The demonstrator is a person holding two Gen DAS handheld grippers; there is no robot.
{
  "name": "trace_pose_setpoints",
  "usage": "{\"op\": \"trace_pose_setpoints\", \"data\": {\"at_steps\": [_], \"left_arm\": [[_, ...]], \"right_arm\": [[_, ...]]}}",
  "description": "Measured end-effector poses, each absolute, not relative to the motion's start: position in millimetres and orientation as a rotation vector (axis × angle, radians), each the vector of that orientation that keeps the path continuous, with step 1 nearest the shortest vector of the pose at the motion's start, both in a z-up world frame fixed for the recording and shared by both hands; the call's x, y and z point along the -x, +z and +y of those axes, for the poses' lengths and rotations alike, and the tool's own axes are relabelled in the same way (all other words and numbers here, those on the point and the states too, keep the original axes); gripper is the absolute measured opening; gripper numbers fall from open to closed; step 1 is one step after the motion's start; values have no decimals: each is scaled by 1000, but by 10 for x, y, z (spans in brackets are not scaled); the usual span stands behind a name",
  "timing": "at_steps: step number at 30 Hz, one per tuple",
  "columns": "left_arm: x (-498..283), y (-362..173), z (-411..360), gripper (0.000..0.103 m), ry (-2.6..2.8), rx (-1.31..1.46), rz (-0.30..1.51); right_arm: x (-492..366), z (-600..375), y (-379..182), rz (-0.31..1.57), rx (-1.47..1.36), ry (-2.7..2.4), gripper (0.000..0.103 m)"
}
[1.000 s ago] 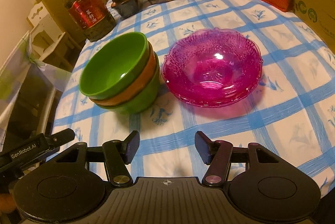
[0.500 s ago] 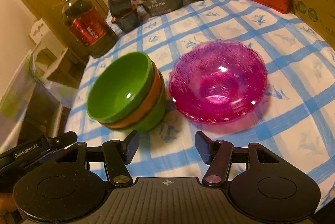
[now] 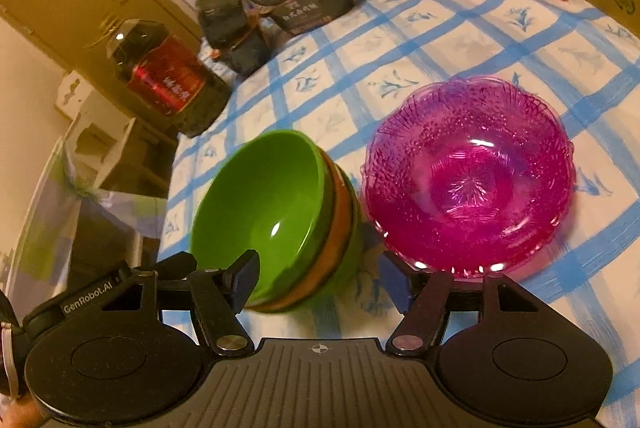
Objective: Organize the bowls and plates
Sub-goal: 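Move both grippers to the rim of the nested green-orange bowl stack, then close both grippers on the rim of the bowl stack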
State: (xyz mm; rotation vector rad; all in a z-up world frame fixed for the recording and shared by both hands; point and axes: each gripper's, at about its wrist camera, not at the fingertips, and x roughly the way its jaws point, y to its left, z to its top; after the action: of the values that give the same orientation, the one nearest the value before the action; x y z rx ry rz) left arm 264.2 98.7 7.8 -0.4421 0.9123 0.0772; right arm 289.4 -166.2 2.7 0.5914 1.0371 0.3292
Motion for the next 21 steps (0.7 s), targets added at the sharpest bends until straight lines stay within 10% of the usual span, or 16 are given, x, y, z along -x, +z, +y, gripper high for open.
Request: {"op": "trace_pose_setpoints", "data": {"at_steps": [21], "left_arm": [[-3107, -318, 1032, 49, -1, 472, 1019]], "right_arm": [[-3217, -1437, -412, 1109, -637, 284, 60]]}}
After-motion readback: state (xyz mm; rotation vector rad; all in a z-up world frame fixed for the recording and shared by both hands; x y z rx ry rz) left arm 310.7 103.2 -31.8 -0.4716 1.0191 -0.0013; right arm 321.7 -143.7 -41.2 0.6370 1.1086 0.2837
